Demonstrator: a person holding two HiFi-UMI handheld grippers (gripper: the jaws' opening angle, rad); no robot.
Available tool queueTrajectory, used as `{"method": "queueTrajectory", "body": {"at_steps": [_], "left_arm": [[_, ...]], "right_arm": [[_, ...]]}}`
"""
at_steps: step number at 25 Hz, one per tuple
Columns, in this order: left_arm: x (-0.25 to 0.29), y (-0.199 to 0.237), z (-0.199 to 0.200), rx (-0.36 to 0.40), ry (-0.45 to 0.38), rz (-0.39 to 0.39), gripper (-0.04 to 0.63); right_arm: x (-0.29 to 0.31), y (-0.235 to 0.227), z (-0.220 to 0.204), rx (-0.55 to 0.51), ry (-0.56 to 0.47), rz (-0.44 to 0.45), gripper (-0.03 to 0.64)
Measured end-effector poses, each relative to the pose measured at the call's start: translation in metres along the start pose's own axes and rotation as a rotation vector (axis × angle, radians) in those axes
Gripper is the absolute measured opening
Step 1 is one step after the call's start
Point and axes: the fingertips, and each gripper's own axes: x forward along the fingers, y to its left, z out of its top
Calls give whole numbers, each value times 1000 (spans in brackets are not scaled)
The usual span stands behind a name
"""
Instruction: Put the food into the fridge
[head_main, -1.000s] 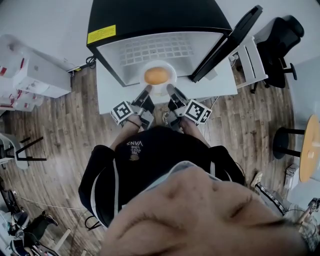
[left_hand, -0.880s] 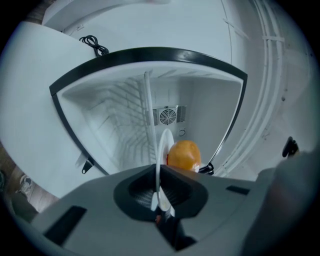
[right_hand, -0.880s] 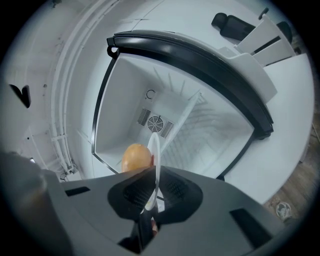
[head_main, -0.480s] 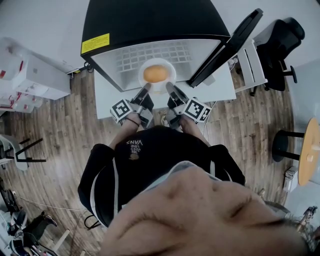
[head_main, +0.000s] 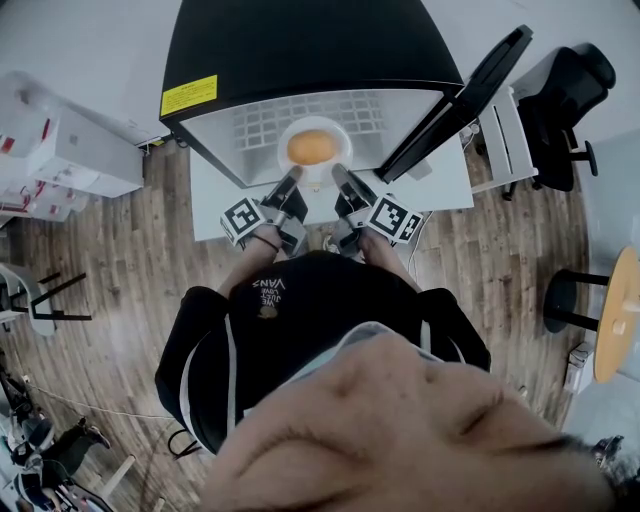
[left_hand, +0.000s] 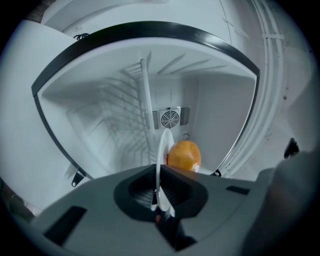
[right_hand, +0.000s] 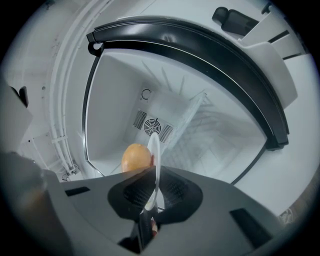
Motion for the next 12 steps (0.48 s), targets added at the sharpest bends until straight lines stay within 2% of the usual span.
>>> {"method": "queueTrajectory", "body": {"at_steps": [12], "left_arm": [[9,7,11,-12,-32,18,29]], "right_arm": [[15,-9,7,30,16,5,23]]}}
